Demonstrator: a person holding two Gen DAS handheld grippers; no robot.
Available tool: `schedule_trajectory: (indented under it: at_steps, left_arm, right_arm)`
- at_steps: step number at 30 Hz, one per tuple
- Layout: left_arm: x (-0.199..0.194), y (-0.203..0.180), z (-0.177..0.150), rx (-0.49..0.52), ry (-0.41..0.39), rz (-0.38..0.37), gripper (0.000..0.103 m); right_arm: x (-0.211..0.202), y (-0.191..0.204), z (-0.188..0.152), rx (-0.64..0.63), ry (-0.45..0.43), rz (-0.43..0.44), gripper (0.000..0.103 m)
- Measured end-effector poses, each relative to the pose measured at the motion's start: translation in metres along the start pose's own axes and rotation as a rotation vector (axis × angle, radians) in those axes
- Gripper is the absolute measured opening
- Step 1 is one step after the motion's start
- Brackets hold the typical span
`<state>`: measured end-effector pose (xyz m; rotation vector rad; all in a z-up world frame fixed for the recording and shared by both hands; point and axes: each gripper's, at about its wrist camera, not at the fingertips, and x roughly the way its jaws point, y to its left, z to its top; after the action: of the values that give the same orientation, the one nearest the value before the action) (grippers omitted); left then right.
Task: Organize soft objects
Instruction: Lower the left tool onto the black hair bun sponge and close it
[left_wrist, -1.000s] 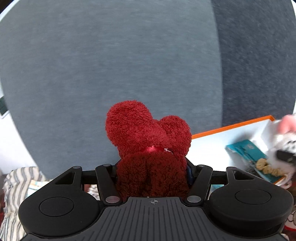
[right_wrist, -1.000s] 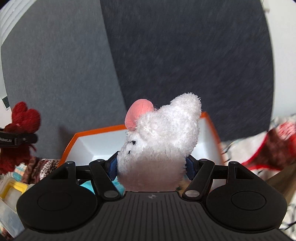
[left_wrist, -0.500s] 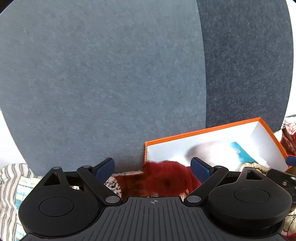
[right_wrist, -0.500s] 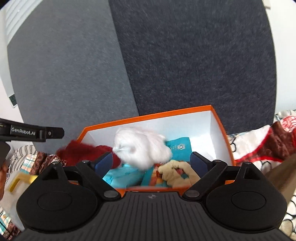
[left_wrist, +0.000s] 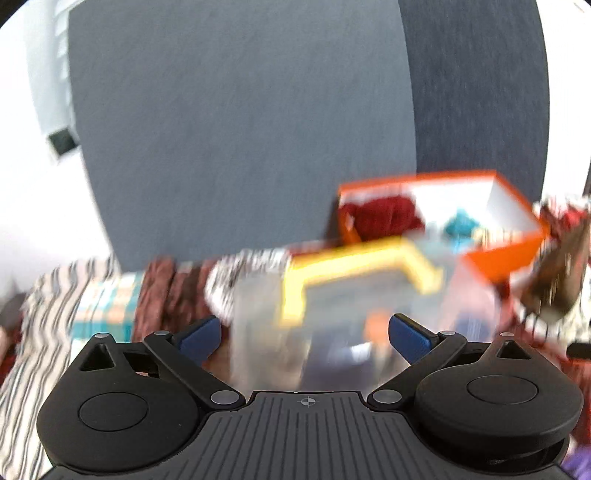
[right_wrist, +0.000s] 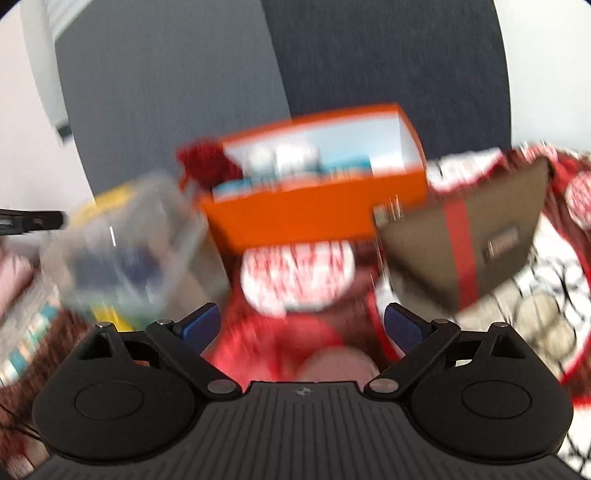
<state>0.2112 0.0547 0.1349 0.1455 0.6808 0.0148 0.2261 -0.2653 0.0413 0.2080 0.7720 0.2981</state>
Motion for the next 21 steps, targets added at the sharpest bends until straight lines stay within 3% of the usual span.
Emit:
schedule_trajectory:
  at_steps: [4, 10, 13, 21]
  left_arm:
    - [-0.009, 0.011, -0.058, -0.019, 0.066, 0.028, 0.103]
    - [-0.007, 0.034, -0.129, -0.159, 0.184, -0.005, 0.103]
    - [-0.009, 0.039, -0.15, -0.191, 0.209, -0.033, 0.103]
    - [0.003, 0.018, -0.175, -0.114, 0.278, -0.076, 0.103]
  right_arm:
    - [0.02, -0.002, -0.032, -0.032, 0.069, -0.086, 0.096]
    - [0.045, -0.004, -0.051, -0.036, 0.123, -0.132, 0.096]
    - [0.053, -0.006, -0.054, -0.016, 0.136, -0.134, 0.096]
    - [0.069, 0.001, -0.062, -0.075, 0.146, -0.177, 0.099]
